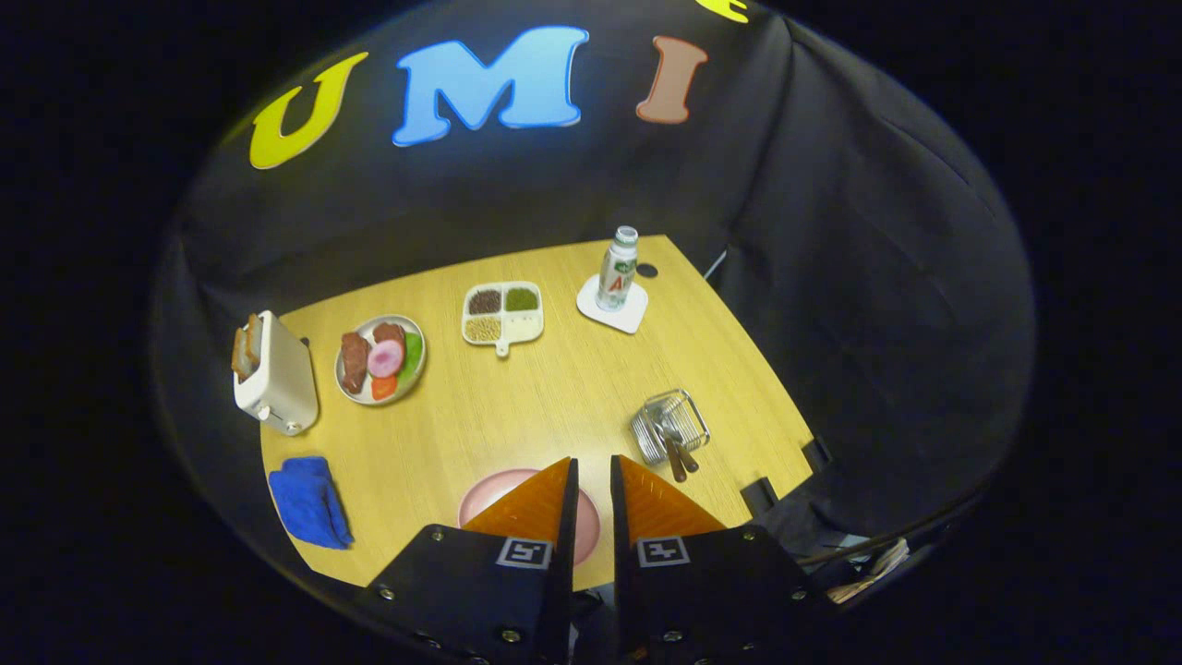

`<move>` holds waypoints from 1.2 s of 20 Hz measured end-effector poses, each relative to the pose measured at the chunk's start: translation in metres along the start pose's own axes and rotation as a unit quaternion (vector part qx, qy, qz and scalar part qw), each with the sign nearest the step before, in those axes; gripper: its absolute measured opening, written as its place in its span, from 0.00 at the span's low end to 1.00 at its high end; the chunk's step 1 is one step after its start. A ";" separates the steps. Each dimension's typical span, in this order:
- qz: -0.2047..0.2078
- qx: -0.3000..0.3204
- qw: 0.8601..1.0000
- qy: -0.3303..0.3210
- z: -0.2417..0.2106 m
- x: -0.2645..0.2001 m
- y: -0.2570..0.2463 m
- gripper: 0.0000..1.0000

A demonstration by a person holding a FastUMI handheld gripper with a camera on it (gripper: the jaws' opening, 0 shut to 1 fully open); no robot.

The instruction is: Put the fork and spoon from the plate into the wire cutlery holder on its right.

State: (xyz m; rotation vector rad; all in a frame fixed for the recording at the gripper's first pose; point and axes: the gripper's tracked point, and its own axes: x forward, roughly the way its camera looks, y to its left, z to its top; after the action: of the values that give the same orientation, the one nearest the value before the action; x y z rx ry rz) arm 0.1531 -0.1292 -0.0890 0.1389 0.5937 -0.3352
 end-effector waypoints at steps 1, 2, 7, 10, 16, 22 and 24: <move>0.005 -0.001 0.999 -0.036 0.007 -0.006 0.006 0.19; 0.011 -0.004 0.998 -0.068 0.011 -0.012 0.012 0.19; 0.029 -0.036 0.983 -0.175 0.010 -0.036 0.039 0.19; 0.045 -0.033 0.978 -0.203 -0.001 -0.045 0.052 0.19; 0.054 -0.011 0.972 -0.229 -0.023 -0.052 0.048 0.19; 0.042 -0.024 0.970 -0.239 -0.031 -0.059 0.040 0.19; 0.043 -0.024 0.970 -0.240 -0.033 -0.061 0.042 0.19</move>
State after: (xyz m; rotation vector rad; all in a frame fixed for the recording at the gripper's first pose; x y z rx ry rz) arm 0.1029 -0.0660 -0.0800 0.0336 0.1151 -0.2563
